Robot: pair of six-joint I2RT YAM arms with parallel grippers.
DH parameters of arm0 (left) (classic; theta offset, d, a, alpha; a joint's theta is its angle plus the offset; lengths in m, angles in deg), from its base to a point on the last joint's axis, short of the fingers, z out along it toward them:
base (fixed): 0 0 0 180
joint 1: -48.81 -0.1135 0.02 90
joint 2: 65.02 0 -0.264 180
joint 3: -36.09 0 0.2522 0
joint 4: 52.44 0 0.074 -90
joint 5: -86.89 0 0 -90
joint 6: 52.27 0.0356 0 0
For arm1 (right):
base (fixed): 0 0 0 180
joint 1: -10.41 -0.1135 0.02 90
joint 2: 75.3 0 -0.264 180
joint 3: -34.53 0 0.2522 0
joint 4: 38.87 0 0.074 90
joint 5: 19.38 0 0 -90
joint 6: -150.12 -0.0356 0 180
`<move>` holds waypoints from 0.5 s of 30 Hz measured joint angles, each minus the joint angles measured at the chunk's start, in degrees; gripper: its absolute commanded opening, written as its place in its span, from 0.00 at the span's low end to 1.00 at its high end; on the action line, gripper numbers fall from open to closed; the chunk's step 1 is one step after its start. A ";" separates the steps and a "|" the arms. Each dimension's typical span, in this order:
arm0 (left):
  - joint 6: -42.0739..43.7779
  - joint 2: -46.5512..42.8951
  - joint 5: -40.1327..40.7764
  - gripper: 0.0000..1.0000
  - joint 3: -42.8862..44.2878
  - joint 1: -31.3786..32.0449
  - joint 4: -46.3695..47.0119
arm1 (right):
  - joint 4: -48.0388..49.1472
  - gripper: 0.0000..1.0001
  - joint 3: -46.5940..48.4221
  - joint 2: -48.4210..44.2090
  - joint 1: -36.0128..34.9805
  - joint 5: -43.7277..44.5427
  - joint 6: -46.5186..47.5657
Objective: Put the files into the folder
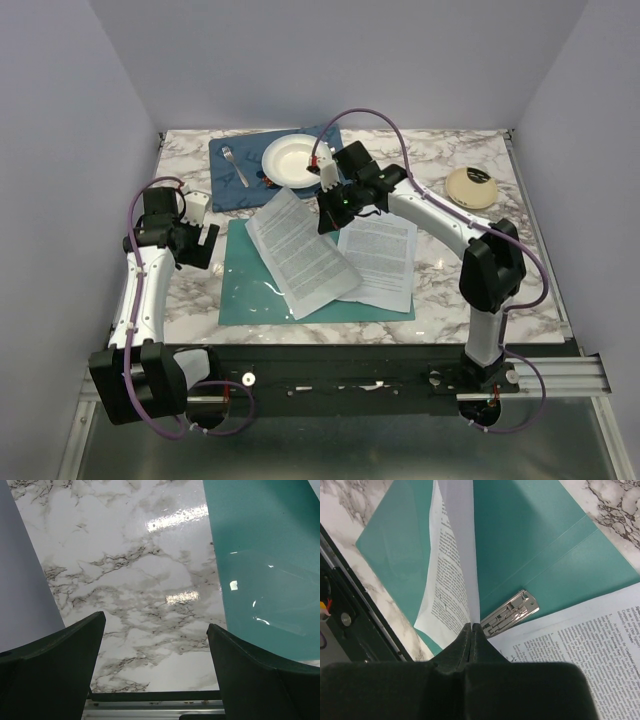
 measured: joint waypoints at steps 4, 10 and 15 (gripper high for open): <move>0.02 -0.02 0.09 0.99 -0.39 0.00 0.09 | 1.40 0.01 0.35 1.22 -0.04 -0.44 -1.84; 0.22 -0.42 0.37 0.99 -0.72 0.00 0.11 | 3.85 0.00 2.21 3.93 -0.04 -0.33 -5.33; 0.46 -1.03 0.90 0.99 -1.03 0.00 0.20 | 5.81 0.00 2.93 5.51 -0.04 0.24 -8.15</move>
